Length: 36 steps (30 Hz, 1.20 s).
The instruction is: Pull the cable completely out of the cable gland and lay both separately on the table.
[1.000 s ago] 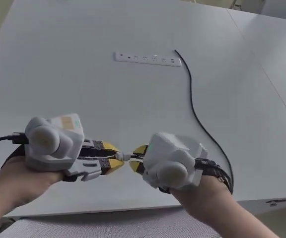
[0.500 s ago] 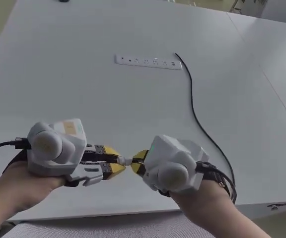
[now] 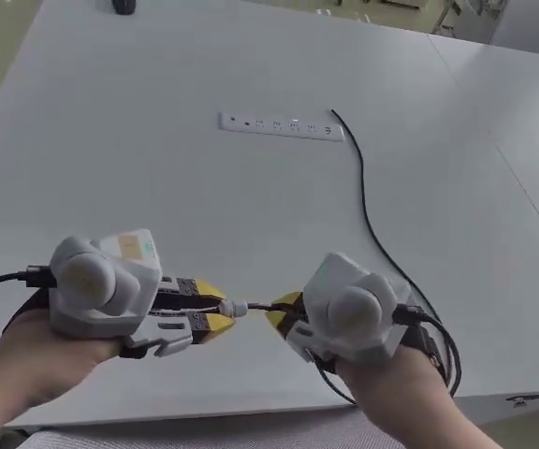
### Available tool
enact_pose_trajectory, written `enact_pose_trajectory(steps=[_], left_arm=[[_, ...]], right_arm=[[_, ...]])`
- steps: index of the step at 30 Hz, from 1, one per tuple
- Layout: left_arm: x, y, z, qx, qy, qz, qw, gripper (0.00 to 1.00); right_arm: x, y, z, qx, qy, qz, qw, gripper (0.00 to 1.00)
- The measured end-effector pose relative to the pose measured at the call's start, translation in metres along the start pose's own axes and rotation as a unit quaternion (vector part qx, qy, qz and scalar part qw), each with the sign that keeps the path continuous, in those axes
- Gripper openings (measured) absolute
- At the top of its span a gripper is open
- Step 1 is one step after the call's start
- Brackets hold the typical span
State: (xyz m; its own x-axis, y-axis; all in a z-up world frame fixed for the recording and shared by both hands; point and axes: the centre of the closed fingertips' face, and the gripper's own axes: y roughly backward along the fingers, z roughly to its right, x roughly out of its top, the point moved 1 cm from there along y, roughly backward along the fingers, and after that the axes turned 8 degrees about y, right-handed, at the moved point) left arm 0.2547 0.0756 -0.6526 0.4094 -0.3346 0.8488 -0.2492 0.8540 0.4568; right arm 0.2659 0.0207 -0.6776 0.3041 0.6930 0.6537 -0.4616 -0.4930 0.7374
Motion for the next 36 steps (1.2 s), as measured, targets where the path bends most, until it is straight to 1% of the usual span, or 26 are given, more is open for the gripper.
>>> enact_pose_trajectory(steps=[2,4,7,10,13,14,15,16,17,18,19,21,23,24,26,27,29,32,33,34,36], left_arm=[[0.0,0.0,0.0,0.0,-0.001,-0.001,1.0,0.15],[0.0,0.0,0.0,0.0,-0.001,-0.001,1.0,0.15],[0.0,0.0,0.0,0.0,0.0,0.0,1.0,0.15],[0.0,0.001,0.0,0.001,0.0,0.001,1.0,0.15],[-0.001,0.001,0.0,0.001,0.0,0.001,1.0,0.15],[-0.001,0.001,0.0,0.001,0.0,0.001,1.0,0.15],[-0.001,0.001,0.001,0.001,0.0,0.001,1.0,0.15],[-0.001,0.001,0.0,0.001,0.0,0.001,1.0,0.15],[-0.001,0.001,0.0,0.002,0.0,0.002,1.0,0.15],[-0.001,0.001,0.0,0.002,0.0,0.002,1.0,0.15],[-0.001,0.001,0.0,0.002,0.001,0.002,1.0,0.15],[-0.001,0.001,0.0,0.003,0.001,0.002,1.0,0.15],[-0.001,0.001,0.0,0.003,0.0,0.001,1.0,0.15],[-0.001,0.001,0.0,0.003,-0.001,0.001,1.0,0.15],[-0.001,0.001,0.0,0.004,0.0,0.002,1.0,0.15],[-0.001,0.001,0.0,0.004,0.001,0.002,1.0,0.15],[-0.002,0.001,-0.001,0.005,0.001,0.001,1.0,0.15],[-0.003,0.002,-0.001,0.005,0.001,0.0,1.0,0.15],[-0.003,0.002,-0.002,0.005,0.002,0.001,1.0,0.15],[-0.003,0.002,-0.002,0.005,0.003,0.002,1.0,0.15],[-0.003,0.003,-0.003,0.006,0.005,0.001,1.0,0.15]], right_arm=[[-0.004,-0.001,0.001,0.0,-0.017,-0.004,0.9998,0.0],[-0.006,-0.001,0.003,-0.002,-0.024,-0.003,0.9997,0.0],[-0.011,-0.001,0.006,-0.005,-0.048,-0.005,0.9988,0.0],[-0.016,-0.001,0.009,-0.006,-0.074,-0.006,0.9973,0.0],[-0.024,-0.004,0.011,-0.006,-0.102,-0.015,0.9947,0.0],[-0.027,-0.005,0.012,-0.006,-0.114,-0.016,0.9933,0.0],[-0.028,-0.005,0.011,-0.001,-0.137,-0.014,0.9905,0.0],[-0.028,-0.006,0.011,0.004,-0.158,-0.007,0.9874,0.0],[-0.028,-0.007,0.013,0.007,-0.183,0.0,0.983,0.0],[-0.03,-0.007,0.014,0.008,-0.188,-0.001,0.9821,0.0],[-0.033,-0.008,0.017,0.003,-0.18,-0.008,0.9835,0.0],[-0.037,-0.01,0.018,-0.001,-0.178,-0.014,0.9839,0.0],[-0.04,-0.011,0.018,0.001,-0.189,-0.017,0.9819,0.0],[-0.04,-0.011,0.017,0.004,-0.197,-0.014,0.9803,0.0],[-0.04,-0.012,0.017,0.005,-0.203,-0.014,0.9792,0.0],[-0.04,-0.012,0.016,0.006,-0.202,-0.014,0.9792,0.0],[-0.039,-0.012,0.015,0.005,-0.191,-0.013,0.9814,0.0],[-0.039,-0.012,0.015,0.005,-0.186,-0.011,0.9825,0.0],[-0.038,-0.011,0.014,0.009,-0.183,-0.009,0.983,0.0],[-0.039,-0.011,0.014,0.012,-0.185,-0.008,0.9826,0.0],[-0.038,-0.01,0.012,0.024,-0.202,0.004,0.9791,0.01]])
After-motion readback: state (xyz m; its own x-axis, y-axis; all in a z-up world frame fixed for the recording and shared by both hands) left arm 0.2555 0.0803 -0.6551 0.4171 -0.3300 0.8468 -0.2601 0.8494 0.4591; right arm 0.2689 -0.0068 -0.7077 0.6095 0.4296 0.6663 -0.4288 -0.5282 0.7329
